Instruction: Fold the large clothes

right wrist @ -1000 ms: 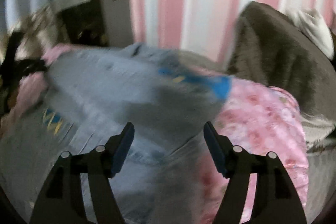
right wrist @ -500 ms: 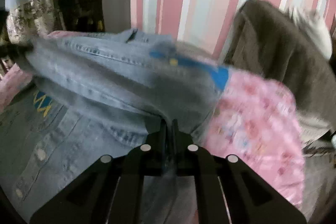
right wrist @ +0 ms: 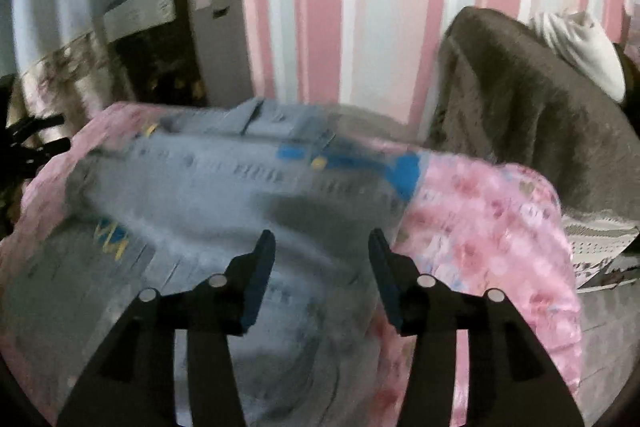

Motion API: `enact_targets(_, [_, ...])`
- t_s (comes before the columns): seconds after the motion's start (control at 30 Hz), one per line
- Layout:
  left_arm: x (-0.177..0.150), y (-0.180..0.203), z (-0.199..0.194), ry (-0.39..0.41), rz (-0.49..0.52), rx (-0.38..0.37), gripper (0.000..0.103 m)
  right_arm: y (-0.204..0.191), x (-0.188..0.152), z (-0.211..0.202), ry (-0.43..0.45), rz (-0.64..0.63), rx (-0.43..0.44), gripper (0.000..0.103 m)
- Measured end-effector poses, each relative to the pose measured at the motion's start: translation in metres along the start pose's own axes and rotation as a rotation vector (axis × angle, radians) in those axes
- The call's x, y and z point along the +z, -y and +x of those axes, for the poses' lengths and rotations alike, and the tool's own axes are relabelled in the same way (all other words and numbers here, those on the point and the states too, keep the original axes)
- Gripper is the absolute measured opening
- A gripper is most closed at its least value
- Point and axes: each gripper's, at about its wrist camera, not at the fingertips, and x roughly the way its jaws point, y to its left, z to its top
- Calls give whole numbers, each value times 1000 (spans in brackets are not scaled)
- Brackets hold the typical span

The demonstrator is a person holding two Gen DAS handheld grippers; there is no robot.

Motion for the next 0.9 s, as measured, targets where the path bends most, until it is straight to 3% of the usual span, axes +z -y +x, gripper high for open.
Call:
enact_targets(0.03, [3, 3, 7, -23, -23, -21, 80, -1, 4, 7, -5, 14, -5, 49])
enact_targets(0.1, [3, 15, 26, -82, -43, -53, 46, -2, 11, 25, -27, 10, -14, 49])
enact_targets(0.17, [-4, 29, 41, -120, -28, -57, 33, -8, 14, 44, -59, -11, -36, 49])
enact_targets(0.2, [-9, 38, 50, -135, 3, -22, 31, -8, 14, 54, -85, -15, -47, 49])
enact_targets(0.27, [-19, 43, 63, -138, 47, 29, 31, -8, 13, 73, -131, -13, -60, 48])
enact_targets(0.43, [-9, 36, 89, -132, 83, 69, 29, -2, 4, 92, -163, 7, -56, 46])
enact_targets(0.57, [-3, 30, 105, -149, 76, 71, 29, 2, -1, 92, -157, 7, -40, 47])
enact_targets(0.7, [-2, 26, 94, -139, 48, 43, 31, -1, 0, 85, -158, -22, -47, 49])
enact_targets(0.73, [-2, 23, 92, -135, 37, 34, 33, 0, 1, 78, -151, -10, -42, 49])
enact_targets(0.83, [-2, 16, 76, -109, 7, 42, 58, -1, 1, 56, -111, 17, -20, 55])
enact_targets(0.9, [-4, 14, 66, -98, -9, 49, 72, -3, -2, 36, -83, 22, -22, 70])
